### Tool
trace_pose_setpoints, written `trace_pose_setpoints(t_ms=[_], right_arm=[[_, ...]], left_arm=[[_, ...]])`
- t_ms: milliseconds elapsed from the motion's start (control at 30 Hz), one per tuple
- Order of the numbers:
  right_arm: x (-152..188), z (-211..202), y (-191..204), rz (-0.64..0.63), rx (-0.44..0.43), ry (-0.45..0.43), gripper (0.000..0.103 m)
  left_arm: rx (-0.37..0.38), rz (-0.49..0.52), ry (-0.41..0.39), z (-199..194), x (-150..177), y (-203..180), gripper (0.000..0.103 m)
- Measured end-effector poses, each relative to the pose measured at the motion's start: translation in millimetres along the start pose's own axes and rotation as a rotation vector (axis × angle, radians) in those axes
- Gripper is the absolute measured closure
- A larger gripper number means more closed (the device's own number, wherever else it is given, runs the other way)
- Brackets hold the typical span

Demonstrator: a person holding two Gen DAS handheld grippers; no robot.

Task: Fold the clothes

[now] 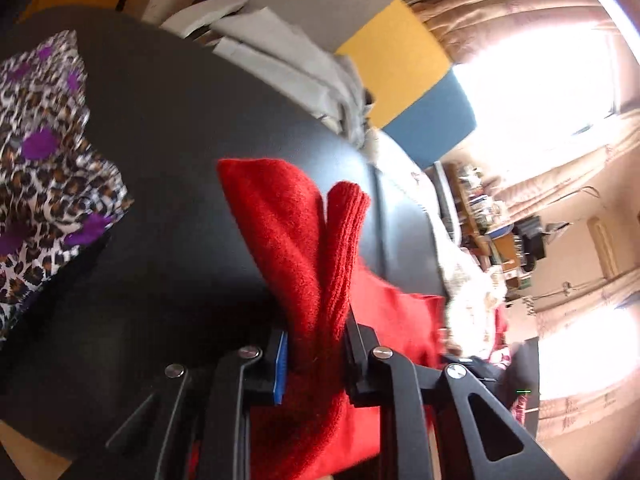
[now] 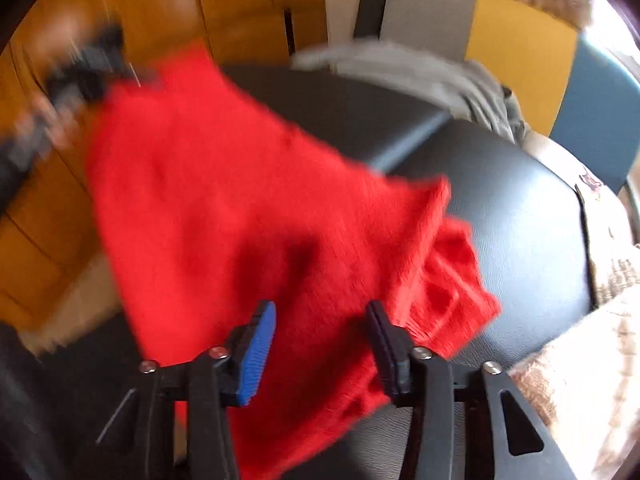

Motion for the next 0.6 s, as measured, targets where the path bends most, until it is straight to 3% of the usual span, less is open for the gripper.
trace_pose_setpoints(t_ms=[67,267,333,600], right_arm=[[8.2,10.0,-7.7,0.012,0.0,0.01,0.06],[22.1,8.9,-13.0,0.142,-0.015,-0.132,0.051],[25.0,9.2,-14.4,0.183,-0.03,-0.166,0.05],[33.8,5.5,-21.7,0.31,-0.12,-0.269,0.05]], left_arm=[[0.042,0.008,-0.003,-6.7,1.6,-21.1,0.083],[0.179,0.026,0.026,-5.2,25.3,-99.8,0.083],[0.22,0.032,0.054,12.2,33.9,-131.3,0.083],[0.203,0.007,0.209,131.9,81.2,-203.9,0.083]])
Point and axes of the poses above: each gripper's, at about its wrist camera, not at the fingertips, and z roughly the way its jaws point, y to its left, x to its underside, the point moved 3 cm from there along z, roughly the way its jaws point, and after that the axes turned 4 degrees about -y, right-handed, at the moved point
